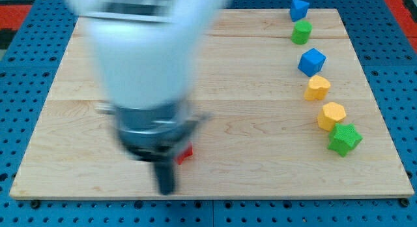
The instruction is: Move the red star towards the right side of the board
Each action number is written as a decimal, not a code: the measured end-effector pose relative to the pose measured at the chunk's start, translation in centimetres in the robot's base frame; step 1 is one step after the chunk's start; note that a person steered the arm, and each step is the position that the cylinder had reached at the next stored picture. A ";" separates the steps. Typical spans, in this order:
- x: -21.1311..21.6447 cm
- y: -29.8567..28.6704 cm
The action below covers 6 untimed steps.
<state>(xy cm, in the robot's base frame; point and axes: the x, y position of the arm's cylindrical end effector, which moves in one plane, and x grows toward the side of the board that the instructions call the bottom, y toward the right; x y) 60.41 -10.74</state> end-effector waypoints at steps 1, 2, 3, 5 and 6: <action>-4.2 -6.8; -6.0 -2.7; -6.0 2.3; -5.3 10.0; -5.5 11.3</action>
<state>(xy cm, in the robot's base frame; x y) 54.92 0.59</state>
